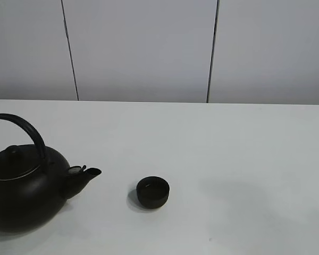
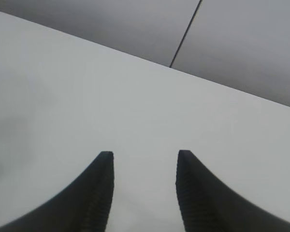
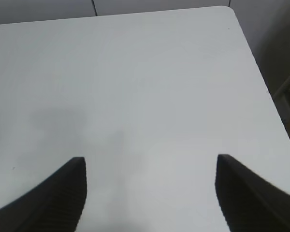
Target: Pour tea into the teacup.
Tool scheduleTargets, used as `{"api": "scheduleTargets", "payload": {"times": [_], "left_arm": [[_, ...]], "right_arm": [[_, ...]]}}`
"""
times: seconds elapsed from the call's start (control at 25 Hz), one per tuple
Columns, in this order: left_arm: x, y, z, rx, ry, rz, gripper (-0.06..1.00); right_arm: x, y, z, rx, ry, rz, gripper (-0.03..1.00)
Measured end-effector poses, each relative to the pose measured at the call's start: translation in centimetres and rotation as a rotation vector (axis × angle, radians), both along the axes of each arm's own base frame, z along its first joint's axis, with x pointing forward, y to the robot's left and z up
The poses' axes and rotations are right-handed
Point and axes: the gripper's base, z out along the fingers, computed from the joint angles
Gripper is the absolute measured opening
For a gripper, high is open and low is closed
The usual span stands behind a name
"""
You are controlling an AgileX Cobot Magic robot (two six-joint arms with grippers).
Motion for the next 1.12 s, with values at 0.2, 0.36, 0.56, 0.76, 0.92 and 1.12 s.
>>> {"api": "scheduleTargets", "payload": {"times": [0.2, 0.36, 0.56, 0.76, 0.92, 1.12], "left_arm": [[-1.9, 2.7, 4.2, 0.042, 0.109, 0.117, 0.31], [-4.3, 6.1, 6.2, 0.083, 0.105, 0.252, 0.31], [-6.4, 9.1, 7.0, 0.119, 0.124, 0.376, 0.31], [-8.0, 8.8, 8.5, 0.075, 0.131, 0.413, 0.31], [-10.5, 7.5, 12.1, 0.091, 0.110, 0.383, 0.31], [-15.9, 4.5, 17.9, 0.137, -0.002, 0.293, 0.31]], "right_arm": [[0.0, 0.0, 0.0, 0.000, 0.000, 0.000, 0.51], [0.0, 0.0, 0.0, 0.000, 0.000, 0.000, 0.51], [0.0, 0.0, 0.0, 0.000, 0.000, 0.000, 0.51], [0.0, 0.0, 0.0, 0.000, -0.001, 0.000, 0.51], [0.0, 0.0, 0.0, 0.000, 0.000, 0.000, 0.51], [0.0, 0.0, 0.0, 0.000, 0.000, 0.000, 0.51]]}}
